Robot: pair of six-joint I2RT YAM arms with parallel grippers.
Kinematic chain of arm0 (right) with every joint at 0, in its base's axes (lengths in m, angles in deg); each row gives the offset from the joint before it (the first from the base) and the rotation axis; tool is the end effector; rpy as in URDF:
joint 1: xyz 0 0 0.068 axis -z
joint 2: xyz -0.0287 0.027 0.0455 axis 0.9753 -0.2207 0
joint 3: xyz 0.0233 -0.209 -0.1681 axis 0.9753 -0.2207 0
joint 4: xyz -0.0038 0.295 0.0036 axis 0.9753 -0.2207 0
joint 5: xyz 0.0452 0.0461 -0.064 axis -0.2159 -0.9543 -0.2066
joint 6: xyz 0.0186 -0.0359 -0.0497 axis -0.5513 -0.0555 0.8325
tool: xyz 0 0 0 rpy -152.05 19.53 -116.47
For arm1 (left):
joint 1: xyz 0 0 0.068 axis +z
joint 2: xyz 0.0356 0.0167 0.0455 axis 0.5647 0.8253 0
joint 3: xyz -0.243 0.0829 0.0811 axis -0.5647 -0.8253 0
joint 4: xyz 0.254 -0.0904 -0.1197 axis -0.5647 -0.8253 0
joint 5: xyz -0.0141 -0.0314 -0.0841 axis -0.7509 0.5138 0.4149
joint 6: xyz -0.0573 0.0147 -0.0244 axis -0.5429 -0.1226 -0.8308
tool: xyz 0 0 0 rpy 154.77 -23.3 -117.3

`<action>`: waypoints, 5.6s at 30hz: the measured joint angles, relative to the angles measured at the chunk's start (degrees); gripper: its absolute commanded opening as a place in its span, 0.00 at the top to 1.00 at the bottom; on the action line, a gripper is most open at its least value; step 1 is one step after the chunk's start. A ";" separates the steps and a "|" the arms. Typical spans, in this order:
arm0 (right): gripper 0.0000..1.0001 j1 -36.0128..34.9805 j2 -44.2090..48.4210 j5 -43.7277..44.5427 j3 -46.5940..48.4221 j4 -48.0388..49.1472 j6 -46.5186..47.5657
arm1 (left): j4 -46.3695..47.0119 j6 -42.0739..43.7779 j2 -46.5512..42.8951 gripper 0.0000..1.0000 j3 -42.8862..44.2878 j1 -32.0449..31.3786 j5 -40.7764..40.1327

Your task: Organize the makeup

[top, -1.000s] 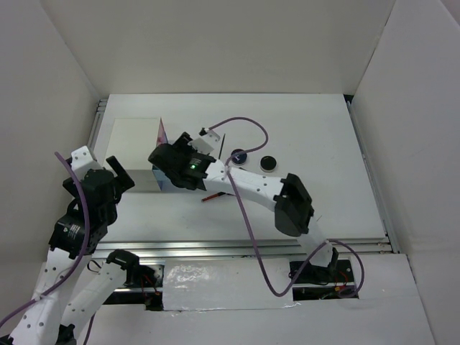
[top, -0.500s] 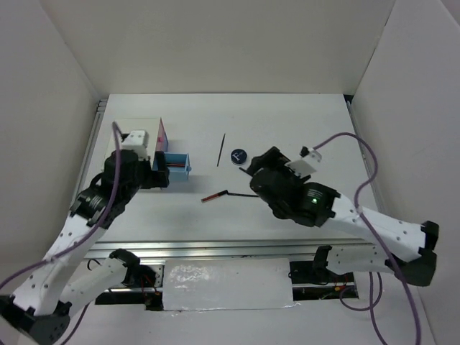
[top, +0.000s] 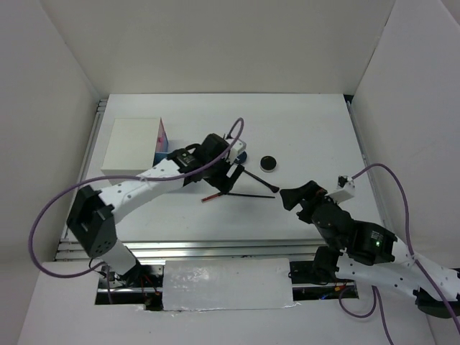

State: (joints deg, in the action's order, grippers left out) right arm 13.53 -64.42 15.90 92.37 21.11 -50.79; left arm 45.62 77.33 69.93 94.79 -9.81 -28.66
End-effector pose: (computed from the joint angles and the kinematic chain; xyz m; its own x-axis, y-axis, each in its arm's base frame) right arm 0.0897 0.0988 0.3057 -0.3786 0.6250 -0.6827 0.0666 0.7541 0.6534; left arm 0.2801 -0.2668 0.2889 -0.5960 0.3580 -0.7187 0.5657 0.8224 -0.0595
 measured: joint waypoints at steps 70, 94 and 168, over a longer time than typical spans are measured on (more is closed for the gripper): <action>0.00 0.00 10.10 -8.72 -3.10 -1.70 8.92 | -0.92 3.54 11.65 1.00 6.99 -1.07 -5.09; 0.00 0.00 7.61 -13.09 -0.57 -1.51 10.84 | -1.25 51.32 -9.40 1.00 3.39 14.84 6.49; 1.00 4.96 -55.91 -18.58 18.75 23.54 22.58 | 4.13 -1.29 -34.25 0.01 -3.93 30.60 1.22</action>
State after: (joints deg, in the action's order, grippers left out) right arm 18.49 -120.33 -2.68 111.13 44.65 -28.21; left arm 49.75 76.04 35.68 90.86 20.79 -27.44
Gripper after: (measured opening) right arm 0.008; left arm 0.994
